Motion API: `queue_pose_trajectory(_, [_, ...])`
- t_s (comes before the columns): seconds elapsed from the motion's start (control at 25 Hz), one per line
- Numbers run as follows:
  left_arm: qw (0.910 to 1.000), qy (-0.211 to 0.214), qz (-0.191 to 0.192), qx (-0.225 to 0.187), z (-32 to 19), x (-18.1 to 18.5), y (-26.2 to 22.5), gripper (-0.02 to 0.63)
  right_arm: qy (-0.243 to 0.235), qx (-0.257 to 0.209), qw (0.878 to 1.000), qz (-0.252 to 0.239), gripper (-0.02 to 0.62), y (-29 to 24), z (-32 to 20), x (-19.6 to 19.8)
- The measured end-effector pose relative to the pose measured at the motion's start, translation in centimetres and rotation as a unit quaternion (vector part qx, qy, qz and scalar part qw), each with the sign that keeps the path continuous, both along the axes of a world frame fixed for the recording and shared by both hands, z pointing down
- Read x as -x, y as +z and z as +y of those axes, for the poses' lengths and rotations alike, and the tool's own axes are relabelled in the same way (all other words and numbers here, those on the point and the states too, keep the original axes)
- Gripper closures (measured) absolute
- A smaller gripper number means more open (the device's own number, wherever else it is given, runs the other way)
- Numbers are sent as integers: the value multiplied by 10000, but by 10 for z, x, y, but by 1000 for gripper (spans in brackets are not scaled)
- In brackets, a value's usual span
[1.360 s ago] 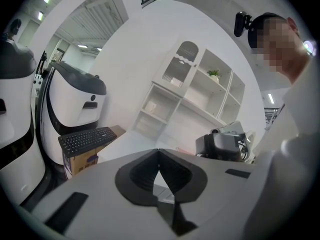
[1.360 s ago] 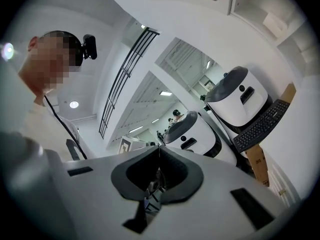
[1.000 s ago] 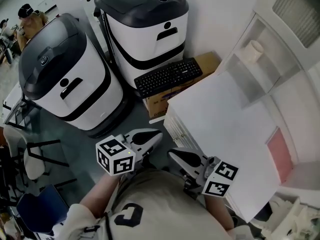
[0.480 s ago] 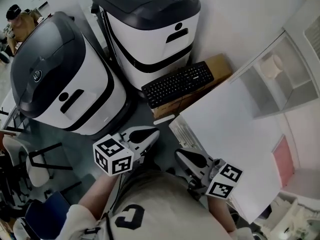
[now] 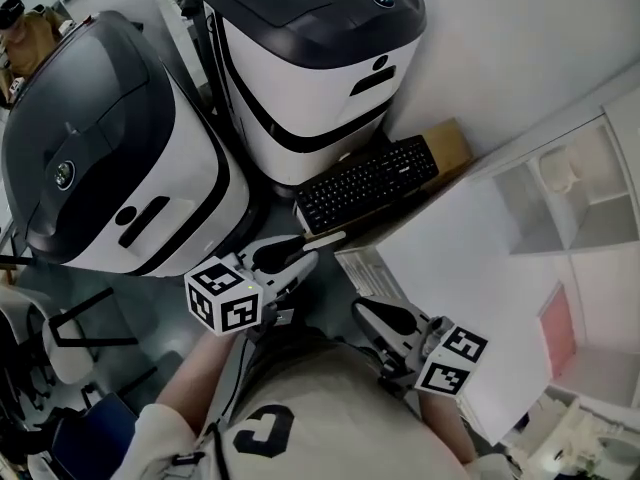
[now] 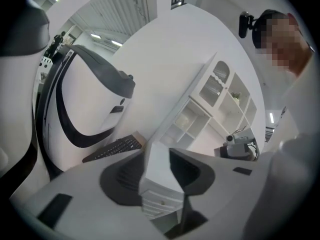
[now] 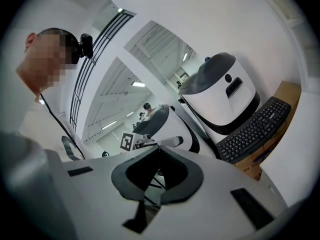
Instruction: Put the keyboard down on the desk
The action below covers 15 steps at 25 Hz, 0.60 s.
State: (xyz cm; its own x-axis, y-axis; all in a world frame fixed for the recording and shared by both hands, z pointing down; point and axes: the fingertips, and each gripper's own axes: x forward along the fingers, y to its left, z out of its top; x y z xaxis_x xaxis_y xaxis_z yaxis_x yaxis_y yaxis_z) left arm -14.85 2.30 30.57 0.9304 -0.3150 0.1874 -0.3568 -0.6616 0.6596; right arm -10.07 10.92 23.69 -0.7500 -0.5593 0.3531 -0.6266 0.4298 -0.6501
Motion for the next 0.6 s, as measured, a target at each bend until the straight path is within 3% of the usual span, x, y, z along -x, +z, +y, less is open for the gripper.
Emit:
queue_pose_trajectory(0.04, [9999, 92, 1, 86, -5, 0, 6, 404, -14, 3, 10000, 61, 572, 1, -4, 3])
queue_pose_trajectory(0.12, [9994, 222, -48, 249, -16, 2, 21, 317, -46, 16, 9998, 170, 572, 2, -11, 9])
queue_pose_trajectory(0.28, [9974, 193, -184, 669, -44, 6, 61, 276, 26, 67, 9997, 218, 572, 4, -22, 11])
queue_pose_trajectory(0.48, [9885, 221, -506, 1407, -59, 1, 128, 275, -44, 156, 9998, 108, 572, 9, -32, 6])
queue_pose_trajectory(0.6, [9846, 35, -656, 1622, -67, -2, 153, 275, -212, 173, 9996, 40, 572, 11, -38, 2])
